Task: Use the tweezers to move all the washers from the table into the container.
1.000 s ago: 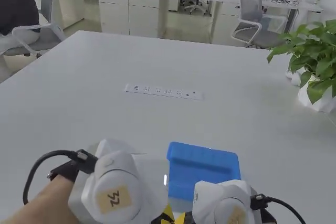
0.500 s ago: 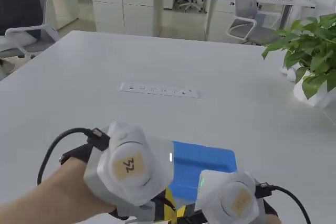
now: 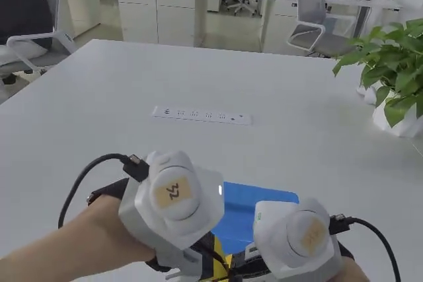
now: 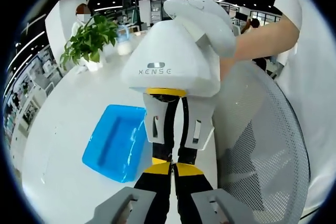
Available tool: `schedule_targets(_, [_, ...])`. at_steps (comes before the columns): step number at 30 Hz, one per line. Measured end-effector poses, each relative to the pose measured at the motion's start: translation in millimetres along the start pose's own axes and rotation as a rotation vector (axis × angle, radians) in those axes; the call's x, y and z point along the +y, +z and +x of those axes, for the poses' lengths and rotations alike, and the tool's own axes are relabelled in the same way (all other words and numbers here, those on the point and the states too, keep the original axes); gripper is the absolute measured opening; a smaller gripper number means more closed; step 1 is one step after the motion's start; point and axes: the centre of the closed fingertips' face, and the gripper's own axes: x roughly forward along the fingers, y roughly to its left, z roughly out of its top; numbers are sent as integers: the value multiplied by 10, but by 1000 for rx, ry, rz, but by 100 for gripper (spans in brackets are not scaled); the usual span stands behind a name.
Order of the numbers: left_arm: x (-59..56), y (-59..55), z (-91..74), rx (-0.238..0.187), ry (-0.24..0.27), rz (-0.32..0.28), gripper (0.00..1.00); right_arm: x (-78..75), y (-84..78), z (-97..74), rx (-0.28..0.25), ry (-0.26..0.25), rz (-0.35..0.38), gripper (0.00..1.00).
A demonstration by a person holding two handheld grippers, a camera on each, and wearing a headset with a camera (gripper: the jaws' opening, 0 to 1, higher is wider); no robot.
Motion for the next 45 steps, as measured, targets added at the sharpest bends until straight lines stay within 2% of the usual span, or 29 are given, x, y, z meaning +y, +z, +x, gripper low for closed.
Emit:
schedule_targets(6, [-28,-45,37,4,0,-9,0,21,-3,8,-10,6,9,4])
schedule_targets(10, [-26,-40,40,-10,10,-24,0,30,-35,26,-9,-14,-2,4])
schedule_targets(12, [-24,-49,38,-22,21,-38,0,32,-28,26,-12,-29,-30,3])
schedule_targets(14, [-48,-73,39,-26,14,-73,0,47,-25,33,-14,-25,-36,3])
schedule_targets(18, [-80,-128,42,-56,38,-145,8,18,-10,46,-31,-49,-29,2])
schedule_targets(19, [-59,-120,32,-75,59,-152,10,10,-3,45,-38,-56,-24,2])
schedule_targets(21, [-87,-129,5,-113,79,-215,15,2,-4,43,-44,-64,-12,2])
schedule_targets(23, [-72,-136,-25,-164,124,-265,24,-5,-4,36,-52,-69,0,2])
schedule_targets(24, [-101,-157,-29,-182,129,-305,30,-8,-6,30,-53,-70,3,2])
schedule_targets(27, [-143,-227,-42,-201,163,-331,40,-24,-6,25,-53,-71,22,2])
schedule_targets(29, [-146,-248,-60,-220,198,-341,42,-38,-5,26,-55,-74,31,2])
schedule_targets(32, [-148,-213,-126,-296,249,-389,47,-59,-4,23,-54,-84,42,2])
schedule_targets(35, [-135,-200,-197,-342,289,-418,50,-74,-7,14,-53,-94,53,2])
schedule_targets(40, [-95,-219,-299,-388,353,-450,54,-110,57,-63,-76,-116,79,2])
schedule_targets(45, [-62,-234,-379,-433,390,-475,56,-160,187,-211,-114,-131,111,2])
